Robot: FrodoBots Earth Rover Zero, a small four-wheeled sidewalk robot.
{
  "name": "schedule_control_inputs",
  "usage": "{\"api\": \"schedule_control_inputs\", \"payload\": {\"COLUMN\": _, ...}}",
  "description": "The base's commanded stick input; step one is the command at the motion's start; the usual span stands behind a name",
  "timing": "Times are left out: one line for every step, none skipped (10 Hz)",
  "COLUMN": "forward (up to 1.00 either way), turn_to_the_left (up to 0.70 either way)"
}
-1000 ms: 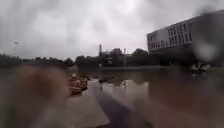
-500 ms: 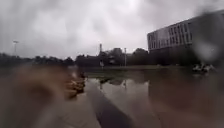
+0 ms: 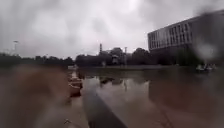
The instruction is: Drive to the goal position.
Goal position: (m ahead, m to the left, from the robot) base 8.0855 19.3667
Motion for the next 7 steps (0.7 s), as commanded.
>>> {"api": "schedule_control_inputs", "payload": {"forward": 0.7, "turn_to_the_left": 0.0}}
{"api": "schedule_control_inputs", "payload": {"forward": 0.7, "turn_to_the_left": 0.0}}
{"api": "schedule_control_inputs", "payload": {"forward": 0.7, "turn_to_the_left": 0.0}}
{"api": "schedule_control_inputs", "payload": {"forward": 0.7, "turn_to_the_left": 0.0}}
{"api": "schedule_control_inputs", "payload": {"forward": 0.7, "turn_to_the_left": 0.0}}
{"api": "schedule_control_inputs", "payload": {"forward": 0.7, "turn_to_the_left": 0.0}}
{"api": "schedule_control_inputs", "payload": {"forward": 0.7, "turn_to_the_left": 0.0}}
